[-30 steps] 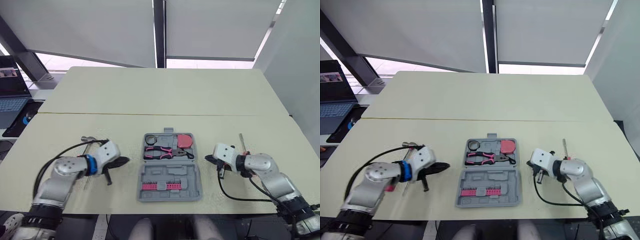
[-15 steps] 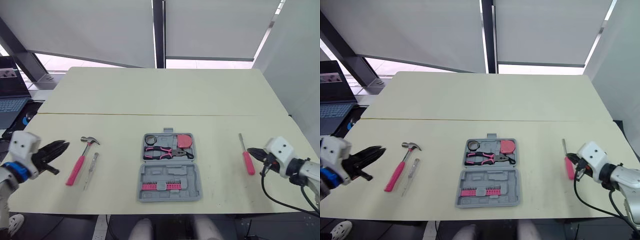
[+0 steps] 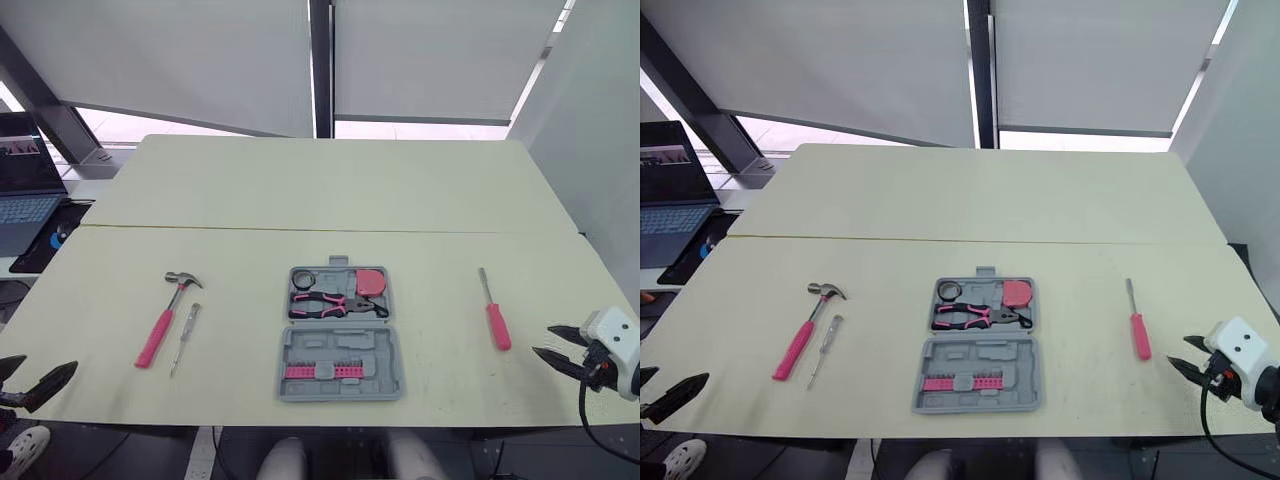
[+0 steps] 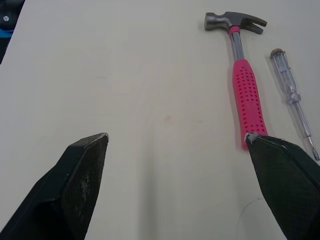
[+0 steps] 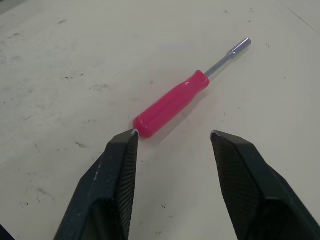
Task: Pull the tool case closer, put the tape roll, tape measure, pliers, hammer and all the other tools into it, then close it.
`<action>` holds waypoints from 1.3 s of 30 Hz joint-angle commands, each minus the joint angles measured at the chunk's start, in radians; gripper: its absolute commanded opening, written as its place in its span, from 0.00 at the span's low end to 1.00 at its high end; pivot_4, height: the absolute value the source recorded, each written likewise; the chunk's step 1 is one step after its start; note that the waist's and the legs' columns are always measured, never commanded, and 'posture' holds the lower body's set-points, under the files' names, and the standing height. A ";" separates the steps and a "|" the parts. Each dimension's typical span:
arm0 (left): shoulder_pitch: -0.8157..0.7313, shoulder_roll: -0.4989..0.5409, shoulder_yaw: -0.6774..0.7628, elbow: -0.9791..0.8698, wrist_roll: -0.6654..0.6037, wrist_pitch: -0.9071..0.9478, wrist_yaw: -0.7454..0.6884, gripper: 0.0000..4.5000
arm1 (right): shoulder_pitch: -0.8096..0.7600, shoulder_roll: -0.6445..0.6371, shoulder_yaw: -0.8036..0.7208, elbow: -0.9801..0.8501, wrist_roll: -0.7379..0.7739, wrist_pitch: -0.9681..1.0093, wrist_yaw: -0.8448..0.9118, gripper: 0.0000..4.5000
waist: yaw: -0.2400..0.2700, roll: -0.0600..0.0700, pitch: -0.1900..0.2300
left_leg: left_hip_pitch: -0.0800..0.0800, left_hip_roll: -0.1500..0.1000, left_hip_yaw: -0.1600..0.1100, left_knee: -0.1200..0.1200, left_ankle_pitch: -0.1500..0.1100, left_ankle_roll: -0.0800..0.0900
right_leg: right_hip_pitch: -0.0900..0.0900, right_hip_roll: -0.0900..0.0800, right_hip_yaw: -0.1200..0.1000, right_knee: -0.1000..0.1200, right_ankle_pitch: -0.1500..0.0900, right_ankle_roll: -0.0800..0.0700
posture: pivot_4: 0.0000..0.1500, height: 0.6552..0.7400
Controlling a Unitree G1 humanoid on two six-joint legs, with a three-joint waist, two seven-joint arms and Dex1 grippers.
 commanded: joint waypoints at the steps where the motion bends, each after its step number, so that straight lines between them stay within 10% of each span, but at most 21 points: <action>1: 0.011 0.006 0.038 -0.043 -0.021 -0.003 0.004 1.00 | -0.024 -0.030 -0.013 0.013 0.014 -0.026 0.016 0.81 | 0.000 0.000 0.000 | 0.000 0.000 0.000 0.000 0.000 0.000 | 0.000 0.000 0.000 0.000 0.000 0.000 | 1.00 1.00; 4: 0.018 0.004 0.038 -0.072 -0.028 0.006 0.008 1.00 | -0.055 -0.048 -0.002 -0.002 0.026 -0.020 0.038 0.99 | -0.001 0.000 0.000 | 0.000 0.000 0.001 0.000 0.000 0.000 | 0.000 0.000 0.001 0.000 0.000 0.000 | 1.00 1.00; 23: 0.118 -0.210 0.026 -0.607 -0.177 0.282 0.245 1.00 | -0.820 0.034 0.572 -0.299 0.309 0.329 0.199 0.99 | 0.005 -0.003 0.001 | -0.002 0.000 -0.001 0.000 0.000 0.000 | -0.001 -0.002 -0.001 -0.002 0.000 0.000 | 1.00 1.00; 39: -0.211 -0.415 -0.385 -0.666 0.009 0.446 0.728 1.00 | -0.807 0.057 0.628 -0.300 0.248 0.288 0.191 0.99 | 0.019 -0.004 0.000 | -0.002 0.000 -0.001 0.001 0.000 -0.001 | -0.002 -0.001 -0.001 -0.001 0.000 0.000 | 1.00 1.00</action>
